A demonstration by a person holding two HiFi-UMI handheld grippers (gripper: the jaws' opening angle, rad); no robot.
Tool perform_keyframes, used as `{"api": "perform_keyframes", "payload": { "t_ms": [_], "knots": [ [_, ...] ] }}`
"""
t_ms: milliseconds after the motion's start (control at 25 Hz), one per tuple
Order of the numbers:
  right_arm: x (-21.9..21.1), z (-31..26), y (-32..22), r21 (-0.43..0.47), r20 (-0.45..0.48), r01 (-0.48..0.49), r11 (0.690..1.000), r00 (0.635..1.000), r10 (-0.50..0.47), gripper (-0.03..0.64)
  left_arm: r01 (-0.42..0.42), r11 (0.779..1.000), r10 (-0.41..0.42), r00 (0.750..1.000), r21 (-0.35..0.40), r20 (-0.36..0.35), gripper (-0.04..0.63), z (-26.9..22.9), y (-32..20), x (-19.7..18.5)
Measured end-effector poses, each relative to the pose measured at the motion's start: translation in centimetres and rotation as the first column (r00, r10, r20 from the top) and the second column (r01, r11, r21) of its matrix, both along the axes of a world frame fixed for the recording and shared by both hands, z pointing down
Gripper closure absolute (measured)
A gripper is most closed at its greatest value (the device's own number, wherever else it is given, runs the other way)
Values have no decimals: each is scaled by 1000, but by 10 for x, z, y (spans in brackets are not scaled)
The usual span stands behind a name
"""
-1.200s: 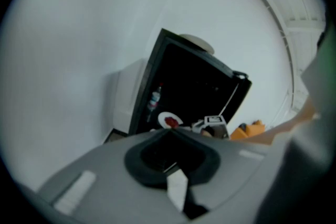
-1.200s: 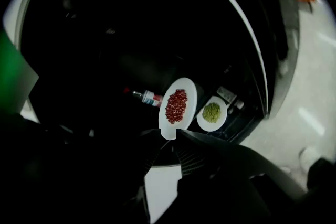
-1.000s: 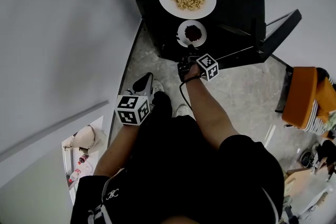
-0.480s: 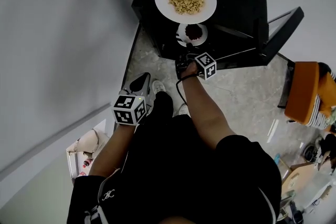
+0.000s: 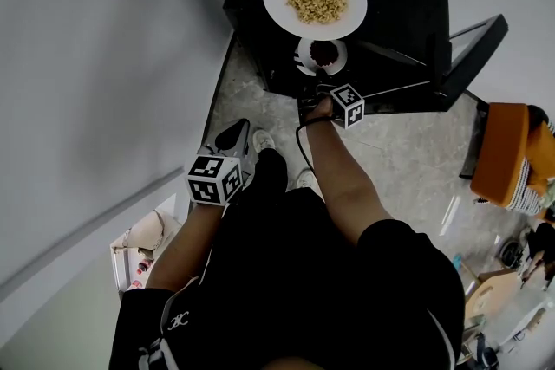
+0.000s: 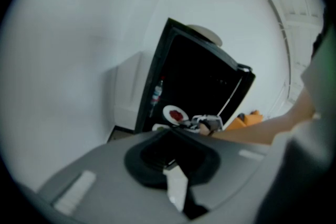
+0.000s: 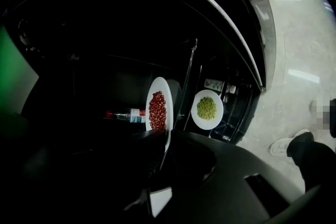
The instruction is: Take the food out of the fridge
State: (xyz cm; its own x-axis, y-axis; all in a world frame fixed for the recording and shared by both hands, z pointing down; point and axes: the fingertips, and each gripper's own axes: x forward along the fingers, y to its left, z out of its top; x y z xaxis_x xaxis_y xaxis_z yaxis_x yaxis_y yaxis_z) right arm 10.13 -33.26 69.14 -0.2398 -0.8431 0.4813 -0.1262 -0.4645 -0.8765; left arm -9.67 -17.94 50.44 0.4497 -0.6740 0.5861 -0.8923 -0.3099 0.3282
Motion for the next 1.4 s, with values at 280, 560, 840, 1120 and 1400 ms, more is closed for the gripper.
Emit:
{"api": "perform_keyframes", "payload": {
  "t_ms": [280,560,840,1120,1400],
  "knots": [
    [3,-14,5,115,74,34,993,996,-43,611,-9,1000,9,1000,14,-4,597,-6,-4,7],
    [7,-30,16,202,80,78,976,992,-95,612,-31,999,32,999,25,-6,597,-10,5,22],
    [0,-59,34,271,86,158,949,978,-188,613,-27,998,28,999,51,-15,597,-17,6,33],
    [-14,-96,84,313,86,341,886,919,-384,612,0,993,5,999,120,-36,597,-27,-2,51],
    [-1,-161,141,368,53,481,796,844,-534,612,40,987,-26,995,155,-97,598,-44,-1,64]
  ]
}}
